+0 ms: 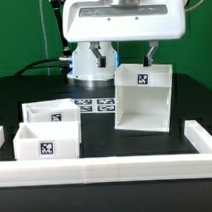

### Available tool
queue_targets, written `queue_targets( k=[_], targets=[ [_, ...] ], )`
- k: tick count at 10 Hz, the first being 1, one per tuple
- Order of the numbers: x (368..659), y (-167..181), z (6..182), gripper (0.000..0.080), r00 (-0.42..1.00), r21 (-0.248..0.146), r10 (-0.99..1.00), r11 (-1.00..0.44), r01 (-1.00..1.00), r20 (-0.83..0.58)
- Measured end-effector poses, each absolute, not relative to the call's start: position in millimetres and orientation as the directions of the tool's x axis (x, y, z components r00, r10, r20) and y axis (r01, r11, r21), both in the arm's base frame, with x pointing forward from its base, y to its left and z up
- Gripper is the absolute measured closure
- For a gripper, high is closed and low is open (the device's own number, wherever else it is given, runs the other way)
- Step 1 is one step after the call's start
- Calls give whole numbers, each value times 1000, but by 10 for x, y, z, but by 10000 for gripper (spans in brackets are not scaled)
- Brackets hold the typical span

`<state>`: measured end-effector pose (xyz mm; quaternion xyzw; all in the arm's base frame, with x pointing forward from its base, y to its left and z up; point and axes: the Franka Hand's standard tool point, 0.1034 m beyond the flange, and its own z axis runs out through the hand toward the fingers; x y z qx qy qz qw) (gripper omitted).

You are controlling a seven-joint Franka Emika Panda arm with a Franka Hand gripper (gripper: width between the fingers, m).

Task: Assemble drawer

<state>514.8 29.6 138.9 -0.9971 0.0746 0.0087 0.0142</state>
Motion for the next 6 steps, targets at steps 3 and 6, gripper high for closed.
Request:
queue_targets(
  k=[3, 6],
  targets=[
    [4990, 432, 1341, 150, 991, -29, -133, -991, -133, 0],
    [4973, 443, 1338, 150, 988, -29, -152, -988, -152, 0]
  ],
)
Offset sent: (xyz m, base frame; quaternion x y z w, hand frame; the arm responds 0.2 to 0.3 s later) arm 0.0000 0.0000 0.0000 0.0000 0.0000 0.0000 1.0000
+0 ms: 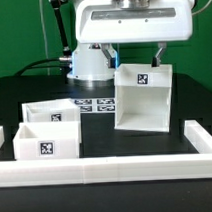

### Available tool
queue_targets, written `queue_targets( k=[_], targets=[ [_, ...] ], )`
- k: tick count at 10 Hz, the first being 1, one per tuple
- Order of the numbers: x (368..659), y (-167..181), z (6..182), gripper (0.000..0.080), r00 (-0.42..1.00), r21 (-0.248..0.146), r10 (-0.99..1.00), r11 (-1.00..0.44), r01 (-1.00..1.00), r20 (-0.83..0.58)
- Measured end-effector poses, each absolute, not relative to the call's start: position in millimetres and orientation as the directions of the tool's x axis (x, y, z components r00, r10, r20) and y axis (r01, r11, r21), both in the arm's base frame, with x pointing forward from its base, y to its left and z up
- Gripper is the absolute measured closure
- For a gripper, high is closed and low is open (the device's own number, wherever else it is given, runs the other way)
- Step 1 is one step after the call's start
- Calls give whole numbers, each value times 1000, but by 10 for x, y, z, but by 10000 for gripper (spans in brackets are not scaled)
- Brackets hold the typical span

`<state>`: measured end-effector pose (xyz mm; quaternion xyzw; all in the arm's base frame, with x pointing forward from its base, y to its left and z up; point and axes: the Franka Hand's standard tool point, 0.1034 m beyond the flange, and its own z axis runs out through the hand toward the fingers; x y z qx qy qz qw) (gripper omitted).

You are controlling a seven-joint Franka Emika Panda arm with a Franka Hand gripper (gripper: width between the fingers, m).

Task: Assemble drawer

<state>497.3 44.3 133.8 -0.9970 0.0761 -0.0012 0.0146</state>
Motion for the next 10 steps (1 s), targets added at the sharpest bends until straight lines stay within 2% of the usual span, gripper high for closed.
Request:
queue_targets(
  k=[3, 7, 10],
  targets=[
    [4652, 587, 1346, 150, 968, -24, -252, -967, -253, -15],
    [4558, 895, 1384, 150, 956, -34, -292, -956, -292, -16],
    [4444, 1088, 1254, 150, 958, -31, -285, -958, -286, -29]
  ],
)
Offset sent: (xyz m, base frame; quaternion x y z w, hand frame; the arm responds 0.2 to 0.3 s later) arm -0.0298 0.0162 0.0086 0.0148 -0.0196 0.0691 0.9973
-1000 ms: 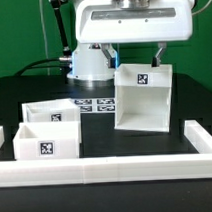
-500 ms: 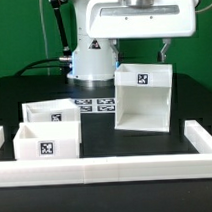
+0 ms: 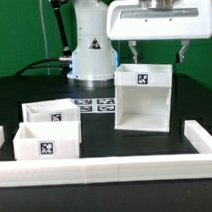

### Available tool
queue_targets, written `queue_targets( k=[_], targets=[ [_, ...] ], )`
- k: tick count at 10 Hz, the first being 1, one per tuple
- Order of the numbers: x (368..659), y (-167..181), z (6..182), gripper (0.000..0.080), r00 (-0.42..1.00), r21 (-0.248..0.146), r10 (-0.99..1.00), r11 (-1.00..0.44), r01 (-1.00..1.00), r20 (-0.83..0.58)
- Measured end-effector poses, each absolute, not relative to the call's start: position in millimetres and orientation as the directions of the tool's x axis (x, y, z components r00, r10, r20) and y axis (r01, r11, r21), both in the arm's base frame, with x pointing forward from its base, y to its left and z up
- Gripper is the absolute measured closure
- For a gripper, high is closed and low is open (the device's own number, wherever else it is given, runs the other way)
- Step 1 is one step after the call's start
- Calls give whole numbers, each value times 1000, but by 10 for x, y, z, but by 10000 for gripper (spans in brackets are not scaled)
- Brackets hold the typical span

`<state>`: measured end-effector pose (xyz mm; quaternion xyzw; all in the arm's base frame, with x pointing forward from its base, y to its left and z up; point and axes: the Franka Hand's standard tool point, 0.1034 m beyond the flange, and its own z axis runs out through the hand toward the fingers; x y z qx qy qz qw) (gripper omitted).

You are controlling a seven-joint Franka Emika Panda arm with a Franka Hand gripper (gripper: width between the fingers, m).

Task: Assemble drawer

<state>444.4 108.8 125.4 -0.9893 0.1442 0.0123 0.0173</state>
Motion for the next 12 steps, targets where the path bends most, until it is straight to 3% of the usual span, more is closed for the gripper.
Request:
queue_targets(
  k=[3, 7, 9, 10, 12],
  targets=[
    [4290, 1217, 1055, 150, 961, -23, -271, -962, -272, -47],
    [4257, 1229, 968, 161, 962, -18, -267, -963, -268, -65],
    [4247, 1229, 938, 524, 961, -16, -267, -963, -269, -69],
    [4248, 1230, 937, 524, 962, -16, -265, -964, -267, -69],
    [4250, 1229, 938, 763, 963, -17, -259, -965, -261, -69]
  ],
)
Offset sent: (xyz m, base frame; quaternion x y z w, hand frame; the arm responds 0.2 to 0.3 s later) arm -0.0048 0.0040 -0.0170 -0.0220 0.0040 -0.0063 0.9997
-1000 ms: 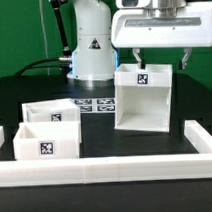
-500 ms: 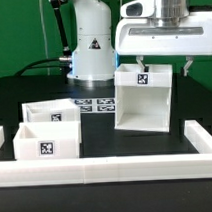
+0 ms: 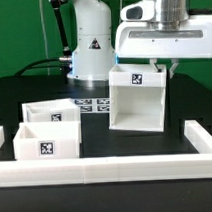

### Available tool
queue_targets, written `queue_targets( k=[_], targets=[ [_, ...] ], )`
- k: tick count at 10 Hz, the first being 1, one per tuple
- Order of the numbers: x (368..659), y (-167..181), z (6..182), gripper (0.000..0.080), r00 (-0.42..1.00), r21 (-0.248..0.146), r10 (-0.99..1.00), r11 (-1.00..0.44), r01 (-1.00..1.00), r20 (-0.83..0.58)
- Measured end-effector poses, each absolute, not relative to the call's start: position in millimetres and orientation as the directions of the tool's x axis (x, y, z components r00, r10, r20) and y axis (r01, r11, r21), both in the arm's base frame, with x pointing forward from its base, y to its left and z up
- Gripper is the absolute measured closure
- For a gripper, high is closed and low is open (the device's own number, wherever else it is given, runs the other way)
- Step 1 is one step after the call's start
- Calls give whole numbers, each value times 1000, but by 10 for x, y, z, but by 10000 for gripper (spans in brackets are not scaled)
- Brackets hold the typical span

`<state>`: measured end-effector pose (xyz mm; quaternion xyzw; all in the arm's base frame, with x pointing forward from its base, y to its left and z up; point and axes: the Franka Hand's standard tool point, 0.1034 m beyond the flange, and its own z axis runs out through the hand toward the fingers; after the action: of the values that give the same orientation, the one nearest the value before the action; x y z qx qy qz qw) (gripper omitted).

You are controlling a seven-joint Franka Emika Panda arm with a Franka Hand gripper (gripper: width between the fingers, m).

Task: Assemble drawer

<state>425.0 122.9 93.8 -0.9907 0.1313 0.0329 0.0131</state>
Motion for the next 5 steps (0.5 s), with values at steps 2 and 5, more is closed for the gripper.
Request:
queue_targets(
  k=[2, 5],
  targets=[
    [4250, 1229, 938, 763, 963, -17, -259, -965, -261, -69],
    [4250, 1229, 938, 763, 963, -17, -259, -965, -261, -69]
  ],
)
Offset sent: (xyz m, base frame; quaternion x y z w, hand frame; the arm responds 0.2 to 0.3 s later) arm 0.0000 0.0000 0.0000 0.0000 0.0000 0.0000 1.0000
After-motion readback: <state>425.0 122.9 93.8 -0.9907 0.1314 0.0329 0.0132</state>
